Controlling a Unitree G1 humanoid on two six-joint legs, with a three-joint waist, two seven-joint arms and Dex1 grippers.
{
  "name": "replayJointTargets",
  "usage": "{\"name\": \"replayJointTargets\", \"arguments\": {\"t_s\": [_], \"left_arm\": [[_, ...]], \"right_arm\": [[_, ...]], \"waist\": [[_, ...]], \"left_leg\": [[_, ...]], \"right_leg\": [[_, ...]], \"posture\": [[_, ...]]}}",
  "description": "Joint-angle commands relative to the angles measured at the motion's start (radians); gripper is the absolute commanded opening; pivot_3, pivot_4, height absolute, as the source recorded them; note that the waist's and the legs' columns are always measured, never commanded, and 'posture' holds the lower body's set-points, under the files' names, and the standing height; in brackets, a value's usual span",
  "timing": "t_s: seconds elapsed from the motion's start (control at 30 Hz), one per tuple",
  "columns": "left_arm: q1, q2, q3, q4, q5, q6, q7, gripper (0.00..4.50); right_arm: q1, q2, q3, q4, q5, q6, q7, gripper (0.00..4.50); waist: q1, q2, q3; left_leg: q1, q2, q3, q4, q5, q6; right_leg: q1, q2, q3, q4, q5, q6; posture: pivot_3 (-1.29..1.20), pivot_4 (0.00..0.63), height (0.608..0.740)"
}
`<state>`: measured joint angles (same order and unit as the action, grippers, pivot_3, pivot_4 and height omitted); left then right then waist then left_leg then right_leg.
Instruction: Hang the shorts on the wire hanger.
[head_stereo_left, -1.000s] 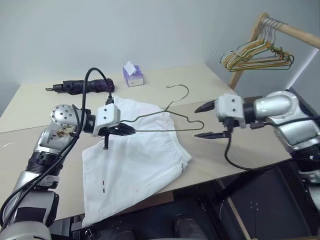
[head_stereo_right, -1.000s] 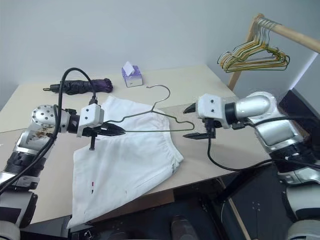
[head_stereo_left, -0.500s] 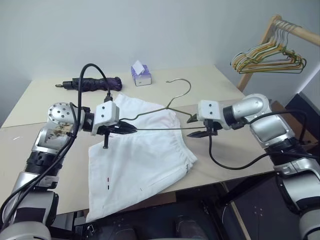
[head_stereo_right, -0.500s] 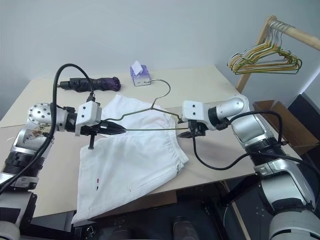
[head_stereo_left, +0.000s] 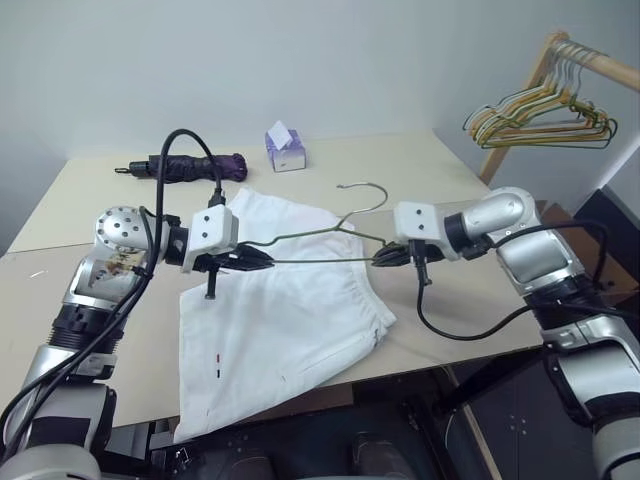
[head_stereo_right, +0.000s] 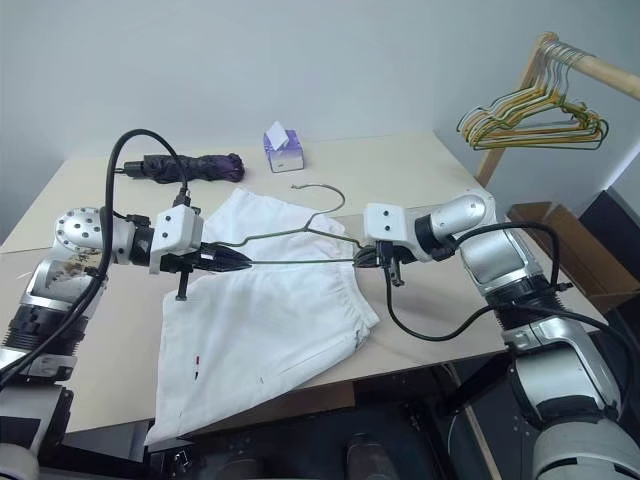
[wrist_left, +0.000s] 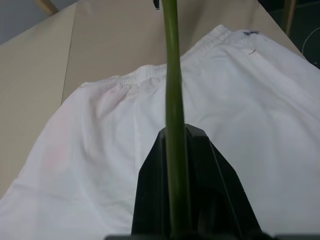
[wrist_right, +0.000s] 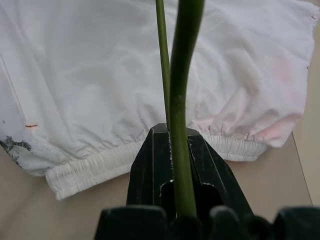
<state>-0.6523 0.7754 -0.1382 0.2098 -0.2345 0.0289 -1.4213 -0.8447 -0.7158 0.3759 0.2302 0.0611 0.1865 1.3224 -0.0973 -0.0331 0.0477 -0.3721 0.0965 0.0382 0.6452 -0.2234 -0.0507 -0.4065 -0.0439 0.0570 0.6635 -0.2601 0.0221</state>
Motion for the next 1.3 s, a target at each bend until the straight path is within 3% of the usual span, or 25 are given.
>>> {"name": "replayJointTargets", "arguments": {"t_s": [0.03, 0.33, 0.4, 0.5, 0.63, 0.7, 0.93, 1.3], "left_arm": [[-0.017, 0.003, 0.027, 0.002, -0.041, 0.017, -0.036, 1.07], [-0.012, 0.011, 0.096, 0.091, -0.062, 0.070, 0.026, 4.01], [0.006, 0.020, 0.116, 0.091, -0.067, 0.075, 0.031, 4.46], [0.029, 0.010, 0.149, 0.073, -0.079, 0.076, 0.061, 4.46], [0.083, -0.004, 0.201, -0.064, -0.208, 0.181, 0.039, 4.46], [0.088, 0.027, 0.196, -0.132, -0.287, 0.326, 0.003, 4.46], [0.113, 0.048, 0.217, -0.253, -0.373, 0.446, 0.016, 4.46], [0.141, 0.069, 0.227, -0.284, -0.365, 0.431, 0.028, 4.46]], "right_arm": [[0.017, -0.028, -0.066, -0.072, 0.040, 0.027, 0.020, 0.00], [0.275, -0.177, -0.216, -0.249, 0.188, 0.338, 0.028, 0.00], [0.340, -0.211, -0.254, -0.262, 0.234, 0.449, 0.019, 0.00], [0.390, -0.233, -0.288, -0.278, 0.279, 0.570, -0.008, 0.00], [0.380, -0.240, -0.317, -0.171, 0.374, 0.902, -0.040, 0.00], [0.348, -0.250, -0.291, -0.078, 0.385, 0.998, -0.036, 0.00], [0.284, -0.245, -0.241, 0.180, 0.365, 1.024, -0.019, 0.00], [0.214, -0.222, -0.115, 0.271, 0.341, 0.982, 0.068, 0.00]], "waist": [[0.000, 0.000, 0.000], [0.004, 0.000, 0.000], [0.003, 0.000, 0.000], [-0.003, 0.000, 0.000], [-0.003, 0.000, 0.000], [0.000, 0.000, 0.000], [0.001, 0.001, 0.001], [0.003, 0.001, 0.001]], "left_leg": [[0.000, 0.000, 0.000, 0.000, 0.000, 0.000], [0.000, 0.000, 0.000, 0.000, 0.000, 0.000], [0.000, 0.000, 0.000, 0.000, 0.000, 0.000], [0.000, 0.000, 0.000, 0.000, 0.000, 0.000], [0.001, 0.000, 0.000, 0.000, 0.000, 0.000], [0.001, 0.000, 0.000, 0.000, 0.000, 0.000], [0.001, 0.000, 0.000, 0.000, -0.001, 0.001], [0.001, 0.000, 0.000, 0.000, -0.001, 0.001]], "right_leg": [[0.000, 0.000, 0.000, 0.000, 0.000, 0.000], [0.000, 0.000, 0.000, -0.001, -0.001, 0.001], [0.000, 0.000, 0.000, 0.000, -0.002, 0.003], [0.000, 0.000, 0.000, 0.000, -0.002, 0.004], [0.000, 0.000, 0.000, 0.000, -0.004, 0.006], [0.000, 0.000, 0.000, 0.000, -0.003, 0.006], [0.000, 0.000, 0.000, 0.000, -0.004, 0.007], [0.001, 0.000, 0.001, -0.001, -0.004, 0.007]], "posture": [[-0.04, 0.000, 0.740], [-0.05, 0.000, 0.740], [-0.06, 0.000, 0.740], [-0.06, 0.003, 0.740], [-0.06, 0.014, 0.740], [-0.05, 0.021, 0.740], [-0.03, 0.020, 0.740], [-0.01, 0.018, 0.740]]}}
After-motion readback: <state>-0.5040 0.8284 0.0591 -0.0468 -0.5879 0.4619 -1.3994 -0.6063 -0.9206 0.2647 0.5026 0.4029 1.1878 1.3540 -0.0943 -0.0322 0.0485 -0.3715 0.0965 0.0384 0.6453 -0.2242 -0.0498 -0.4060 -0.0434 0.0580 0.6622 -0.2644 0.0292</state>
